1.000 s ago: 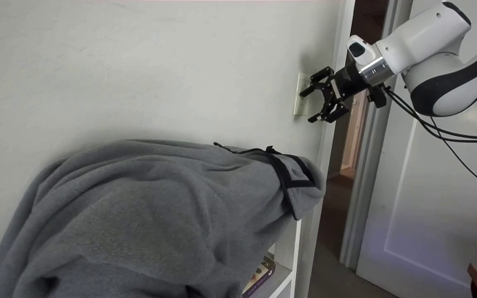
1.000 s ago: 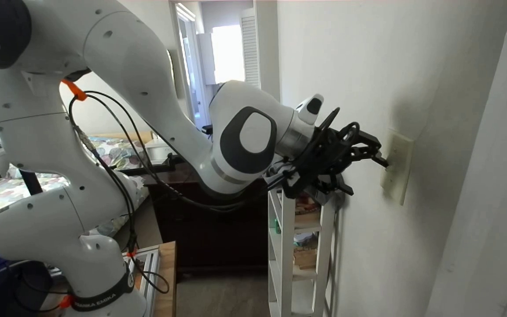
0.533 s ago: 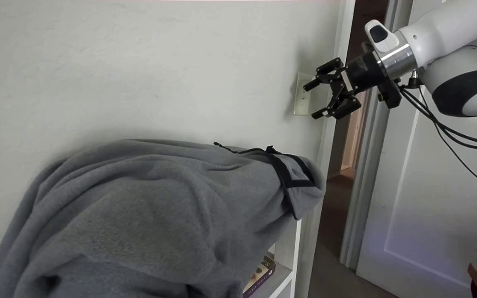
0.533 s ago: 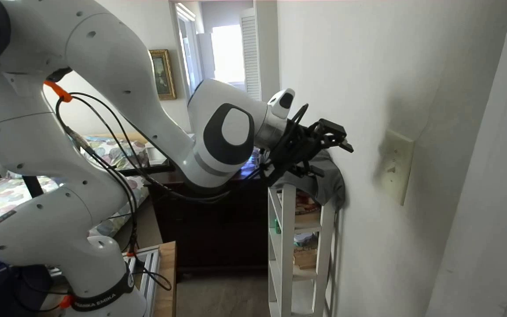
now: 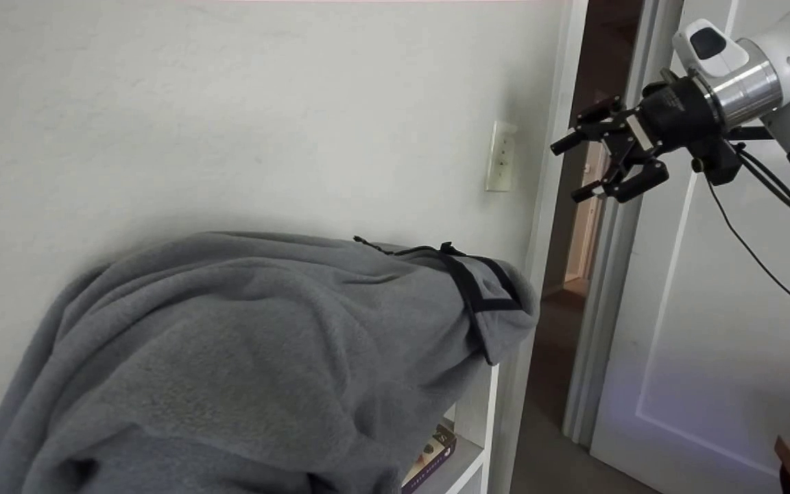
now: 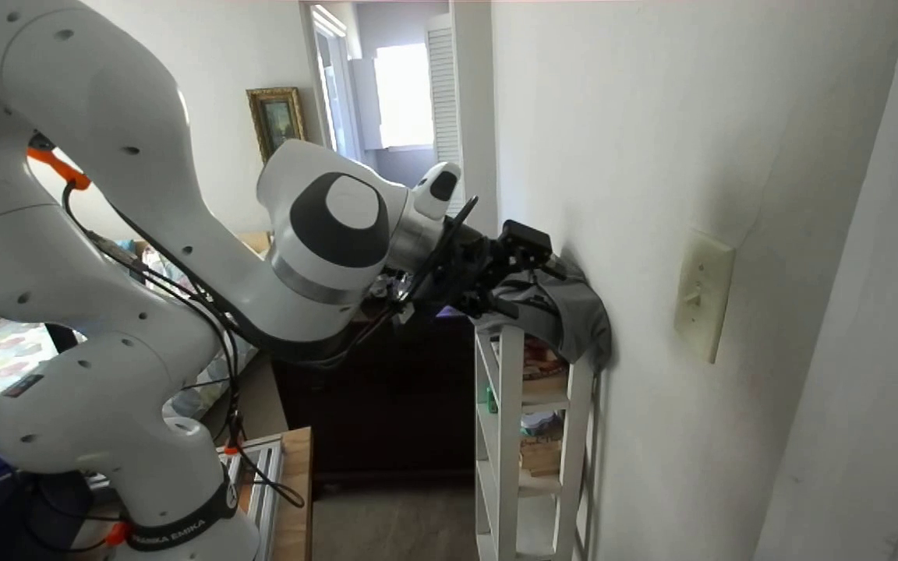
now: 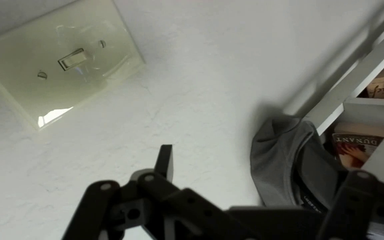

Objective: Flip the switch on the wall

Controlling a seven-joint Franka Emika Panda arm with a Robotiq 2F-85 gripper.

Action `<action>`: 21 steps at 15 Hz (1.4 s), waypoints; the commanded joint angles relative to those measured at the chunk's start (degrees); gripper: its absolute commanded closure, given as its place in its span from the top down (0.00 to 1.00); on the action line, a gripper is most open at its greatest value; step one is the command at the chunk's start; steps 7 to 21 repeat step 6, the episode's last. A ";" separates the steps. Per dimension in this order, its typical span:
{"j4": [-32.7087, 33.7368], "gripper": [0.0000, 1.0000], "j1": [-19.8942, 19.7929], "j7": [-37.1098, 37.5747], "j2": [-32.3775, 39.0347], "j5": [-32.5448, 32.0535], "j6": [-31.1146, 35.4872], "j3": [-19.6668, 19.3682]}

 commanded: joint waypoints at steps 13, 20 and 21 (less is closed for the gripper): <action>-1.04 1.00 0.58 3.17 -1.88 -2.96 0.00 -1.12; -1.04 1.00 0.58 3.17 -1.88 -2.96 0.00 -1.12; -1.04 1.00 0.58 3.17 -1.88 -2.96 0.00 -1.12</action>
